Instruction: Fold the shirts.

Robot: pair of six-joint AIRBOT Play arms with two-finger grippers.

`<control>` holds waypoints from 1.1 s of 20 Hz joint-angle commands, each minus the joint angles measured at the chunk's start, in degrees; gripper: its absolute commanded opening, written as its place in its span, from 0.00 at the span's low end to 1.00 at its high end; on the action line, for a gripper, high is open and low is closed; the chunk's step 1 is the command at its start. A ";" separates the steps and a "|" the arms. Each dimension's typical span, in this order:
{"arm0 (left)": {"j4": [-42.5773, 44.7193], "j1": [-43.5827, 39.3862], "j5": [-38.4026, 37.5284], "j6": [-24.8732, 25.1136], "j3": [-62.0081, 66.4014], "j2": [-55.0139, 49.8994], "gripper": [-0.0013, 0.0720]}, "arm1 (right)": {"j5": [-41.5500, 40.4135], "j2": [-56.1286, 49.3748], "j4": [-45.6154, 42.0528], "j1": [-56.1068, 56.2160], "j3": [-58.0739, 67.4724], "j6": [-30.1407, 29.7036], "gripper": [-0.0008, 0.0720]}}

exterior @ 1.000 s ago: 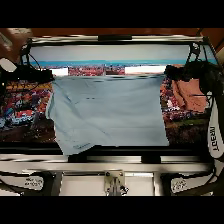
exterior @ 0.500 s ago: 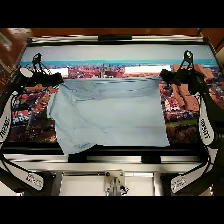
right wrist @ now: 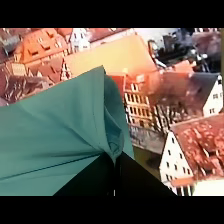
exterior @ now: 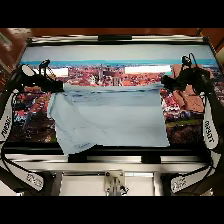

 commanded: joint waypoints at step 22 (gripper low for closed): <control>3.72 1.55 -30.34 -8.76 5.22 3.06 0.62 | -31.71 7.74 -11.72 -2.03 0.42 -5.53 0.65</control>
